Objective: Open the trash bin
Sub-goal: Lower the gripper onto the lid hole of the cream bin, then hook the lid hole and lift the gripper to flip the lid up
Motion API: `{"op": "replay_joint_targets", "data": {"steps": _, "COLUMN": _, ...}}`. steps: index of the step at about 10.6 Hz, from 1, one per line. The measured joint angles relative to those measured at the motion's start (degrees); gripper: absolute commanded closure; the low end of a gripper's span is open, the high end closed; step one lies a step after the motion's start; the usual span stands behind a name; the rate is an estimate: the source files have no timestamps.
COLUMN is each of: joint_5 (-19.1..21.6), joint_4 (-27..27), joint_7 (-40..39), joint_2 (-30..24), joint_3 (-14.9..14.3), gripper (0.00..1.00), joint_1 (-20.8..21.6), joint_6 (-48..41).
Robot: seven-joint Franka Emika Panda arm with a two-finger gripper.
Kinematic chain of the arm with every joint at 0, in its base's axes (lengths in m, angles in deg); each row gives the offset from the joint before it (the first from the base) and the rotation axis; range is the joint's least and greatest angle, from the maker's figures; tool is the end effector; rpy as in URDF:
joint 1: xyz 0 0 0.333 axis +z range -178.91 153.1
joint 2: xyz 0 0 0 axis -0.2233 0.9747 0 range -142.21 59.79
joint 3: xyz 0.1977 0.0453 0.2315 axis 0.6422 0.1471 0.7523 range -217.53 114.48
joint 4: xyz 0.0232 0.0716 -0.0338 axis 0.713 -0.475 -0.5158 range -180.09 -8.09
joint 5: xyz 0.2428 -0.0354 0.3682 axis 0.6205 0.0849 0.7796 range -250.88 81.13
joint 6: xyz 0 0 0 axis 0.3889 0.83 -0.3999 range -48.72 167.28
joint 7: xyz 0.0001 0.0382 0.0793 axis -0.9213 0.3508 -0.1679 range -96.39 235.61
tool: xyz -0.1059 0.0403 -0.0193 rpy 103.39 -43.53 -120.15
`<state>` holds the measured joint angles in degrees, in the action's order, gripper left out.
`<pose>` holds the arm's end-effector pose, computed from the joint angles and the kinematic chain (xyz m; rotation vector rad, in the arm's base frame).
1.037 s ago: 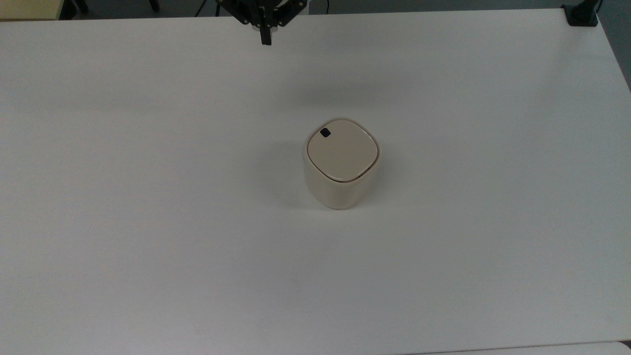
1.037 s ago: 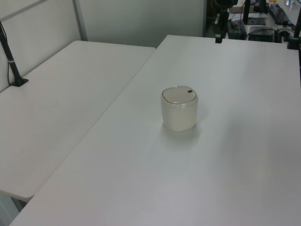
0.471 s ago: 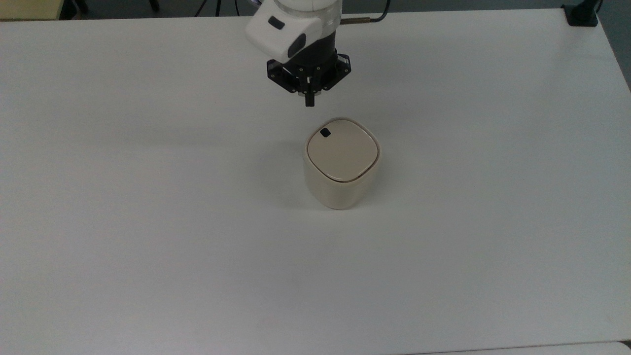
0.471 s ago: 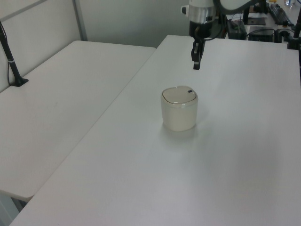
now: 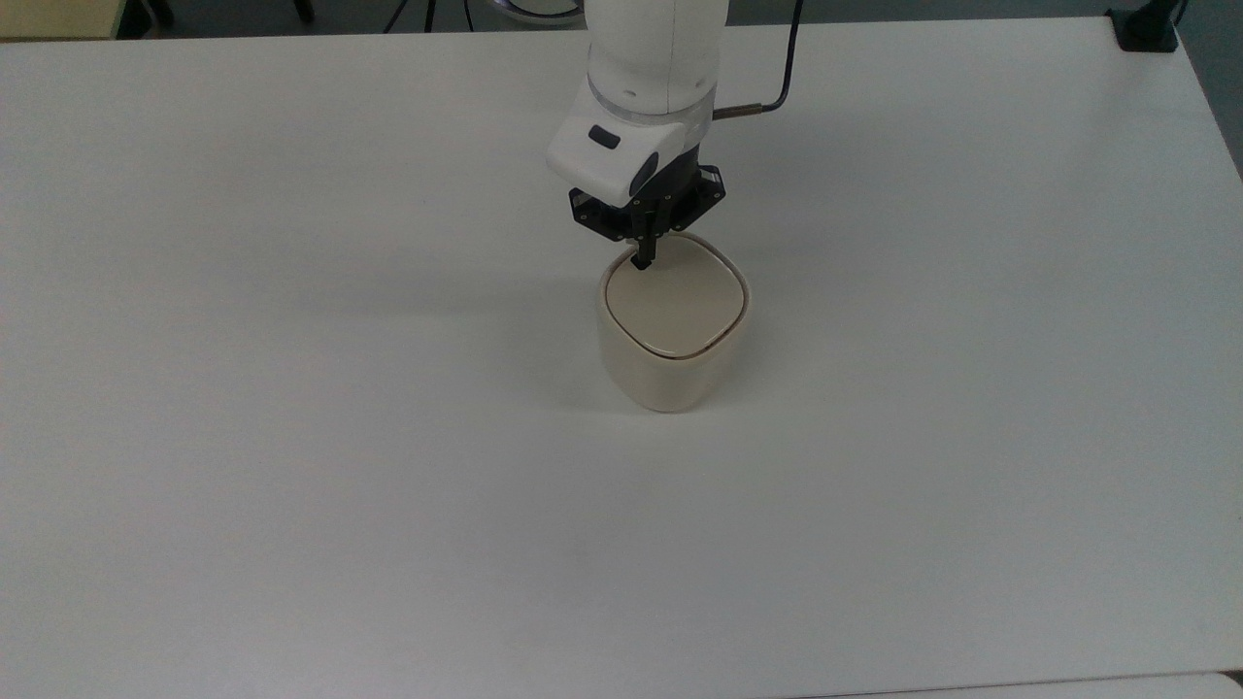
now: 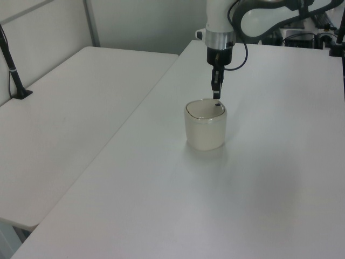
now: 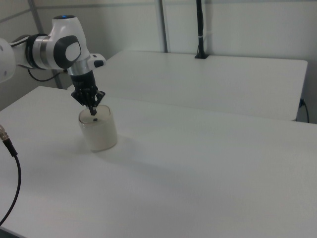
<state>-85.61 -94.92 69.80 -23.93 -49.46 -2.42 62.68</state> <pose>0.6856 0.1493 0.4344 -3.1192 -0.3415 -0.0629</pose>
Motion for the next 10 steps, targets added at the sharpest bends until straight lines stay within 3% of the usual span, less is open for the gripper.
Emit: {"op": "replay_joint_targets", "data": {"steps": 10, "joint_5": 0.0, "joint_4": 0.1, "joint_7": 0.0, "joint_2": 2.4, "joint_3": 0.0, "gripper": 1.0, "joint_1": 0.2, "joint_6": 1.7}}
